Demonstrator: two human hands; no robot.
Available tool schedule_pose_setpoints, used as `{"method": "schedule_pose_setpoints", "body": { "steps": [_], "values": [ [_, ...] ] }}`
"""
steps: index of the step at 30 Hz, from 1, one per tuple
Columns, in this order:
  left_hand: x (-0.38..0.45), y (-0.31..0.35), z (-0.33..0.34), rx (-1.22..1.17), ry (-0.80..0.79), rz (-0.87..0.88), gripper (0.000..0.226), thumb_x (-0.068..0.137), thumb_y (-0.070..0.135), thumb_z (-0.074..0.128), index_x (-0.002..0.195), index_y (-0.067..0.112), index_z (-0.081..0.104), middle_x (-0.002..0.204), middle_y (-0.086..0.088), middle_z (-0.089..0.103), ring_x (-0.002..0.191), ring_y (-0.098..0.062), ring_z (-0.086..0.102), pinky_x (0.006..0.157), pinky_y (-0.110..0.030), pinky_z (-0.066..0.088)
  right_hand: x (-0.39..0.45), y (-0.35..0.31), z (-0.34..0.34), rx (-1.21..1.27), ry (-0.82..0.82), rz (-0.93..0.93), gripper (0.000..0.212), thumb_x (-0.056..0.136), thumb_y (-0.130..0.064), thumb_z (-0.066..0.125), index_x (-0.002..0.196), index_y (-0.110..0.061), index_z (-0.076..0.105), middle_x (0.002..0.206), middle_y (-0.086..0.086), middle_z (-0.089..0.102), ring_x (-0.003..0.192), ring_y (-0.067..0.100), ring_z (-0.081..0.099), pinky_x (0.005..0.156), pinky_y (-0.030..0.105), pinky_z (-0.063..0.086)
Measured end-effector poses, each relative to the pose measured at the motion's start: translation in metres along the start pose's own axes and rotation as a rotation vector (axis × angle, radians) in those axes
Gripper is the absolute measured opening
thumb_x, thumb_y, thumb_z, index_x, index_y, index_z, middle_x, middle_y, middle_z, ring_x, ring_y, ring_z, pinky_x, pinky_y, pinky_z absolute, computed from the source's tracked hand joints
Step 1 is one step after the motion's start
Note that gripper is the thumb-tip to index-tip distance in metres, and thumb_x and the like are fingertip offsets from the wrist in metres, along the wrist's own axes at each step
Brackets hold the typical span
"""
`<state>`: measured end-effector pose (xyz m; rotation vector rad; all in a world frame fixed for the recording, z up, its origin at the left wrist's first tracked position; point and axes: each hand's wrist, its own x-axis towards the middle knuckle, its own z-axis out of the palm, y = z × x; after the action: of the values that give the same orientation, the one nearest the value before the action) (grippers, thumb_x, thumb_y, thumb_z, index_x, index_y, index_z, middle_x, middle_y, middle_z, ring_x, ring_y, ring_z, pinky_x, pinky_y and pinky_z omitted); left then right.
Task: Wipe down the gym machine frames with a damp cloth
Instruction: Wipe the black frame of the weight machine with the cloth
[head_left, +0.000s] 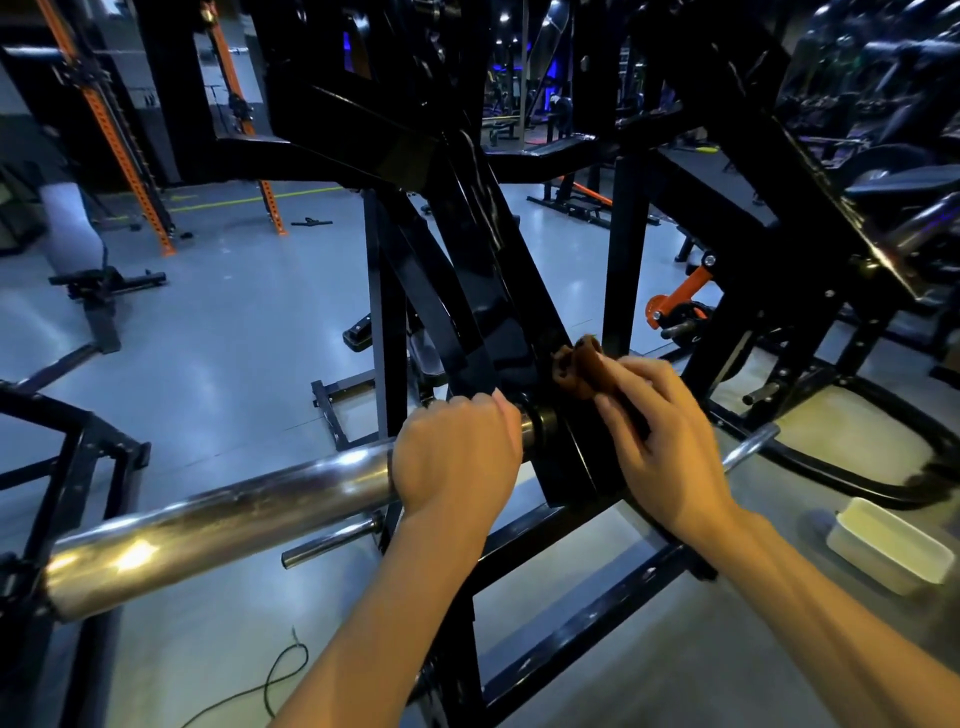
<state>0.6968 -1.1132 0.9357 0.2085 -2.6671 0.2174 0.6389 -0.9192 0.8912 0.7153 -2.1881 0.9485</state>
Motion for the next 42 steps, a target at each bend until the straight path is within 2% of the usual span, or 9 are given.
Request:
{"method": "schedule_pose_setpoints", "body": {
  "steps": [3,6,8,11,15,20,26,36,42],
  "values": [
    [0.001,0.0,-0.005,-0.027,0.006,-0.035,0.047,0.107,0.036,0.037,0.073,0.02,0.066,0.059,0.001,0.052,0.049,-0.018,0.039,0.05,-0.029,0.034,0.018,-0.012,0.008,0.003,-0.026,-0.074,0.046,0.105,-0.021,0.059,0.151,-0.02,0.054,0.134,-0.001,0.058,0.117,0.018,0.058,0.096,0.032,0.053],
    [0.003,-0.001,-0.002,-0.06,-0.037,0.001,0.039,0.11,0.039,0.029,0.096,0.023,0.062,0.076,0.002,0.05,0.064,-0.017,0.045,0.061,-0.031,0.037,-0.002,-0.011,0.004,-0.026,-0.114,-0.258,0.045,0.105,-0.023,0.059,0.149,-0.017,0.056,0.139,0.001,0.059,0.114,0.022,0.059,0.098,0.027,0.048],
    [0.002,0.0,-0.004,-0.026,-0.04,-0.009,0.038,0.109,0.037,0.032,0.092,0.022,0.063,0.073,0.001,0.05,0.062,-0.017,0.043,0.061,-0.031,0.036,-0.013,-0.001,-0.003,-0.031,-0.133,-0.298,0.044,0.104,-0.027,0.058,0.147,-0.017,0.056,0.14,0.0,0.06,0.112,0.023,0.061,0.097,0.025,0.047],
    [0.003,0.002,-0.004,0.011,0.006,-0.049,0.045,0.104,0.033,0.045,0.067,0.018,0.066,0.053,0.002,0.053,0.046,-0.018,0.033,0.049,-0.028,0.03,-0.001,0.011,-0.003,0.023,-0.136,-0.225,0.044,0.107,-0.027,0.056,0.15,-0.021,0.053,0.14,-0.003,0.06,0.119,0.021,0.06,0.1,0.033,0.051],
    [0.001,0.0,-0.003,0.053,-0.019,0.019,0.036,0.1,0.029,0.055,0.069,0.016,0.068,0.053,0.002,0.054,0.042,-0.018,0.046,0.045,-0.026,0.036,0.018,-0.001,0.011,0.065,-0.082,-0.145,0.044,0.107,-0.028,0.057,0.151,-0.023,0.053,0.139,-0.004,0.059,0.114,0.018,0.056,0.095,0.03,0.049],
    [0.002,0.002,-0.011,0.048,-0.077,0.052,0.027,0.109,0.029,0.033,0.114,0.022,0.059,0.088,0.004,0.063,0.075,-0.017,0.058,0.067,-0.028,0.038,-0.008,0.009,-0.002,0.064,-0.187,-0.349,0.044,0.104,-0.027,0.059,0.148,-0.018,0.055,0.142,0.003,0.059,0.113,0.023,0.058,0.098,0.03,0.048],
    [0.0,0.01,-0.01,0.053,-0.004,-0.112,0.052,0.109,0.039,0.02,0.076,0.027,0.059,0.064,0.007,0.044,0.051,-0.014,0.037,0.054,-0.028,0.03,0.018,0.011,0.003,0.127,-0.091,-0.148,0.044,0.105,-0.028,0.056,0.149,-0.021,0.055,0.136,-0.002,0.059,0.117,0.015,0.055,0.1,0.022,0.044],
    [0.002,0.008,-0.004,0.084,0.055,-0.088,0.063,0.102,0.033,0.004,0.069,0.021,0.057,0.057,0.003,0.046,0.044,-0.017,0.033,0.048,-0.026,0.026,0.002,0.012,0.001,0.146,-0.084,-0.085,0.042,0.106,-0.028,0.058,0.147,-0.021,0.057,0.131,0.0,0.058,0.117,0.021,0.058,0.092,0.038,0.055],
    [0.002,-0.001,0.0,0.017,0.08,0.011,0.053,0.104,0.026,0.029,0.065,0.017,0.063,0.051,0.002,0.044,0.043,-0.018,0.029,0.047,-0.023,0.021,-0.001,-0.018,0.008,0.066,-0.074,-0.071,0.046,0.106,-0.034,0.056,0.149,-0.02,0.055,0.123,0.001,0.055,0.109,0.017,0.058,0.09,0.023,0.052]
  ]
}}
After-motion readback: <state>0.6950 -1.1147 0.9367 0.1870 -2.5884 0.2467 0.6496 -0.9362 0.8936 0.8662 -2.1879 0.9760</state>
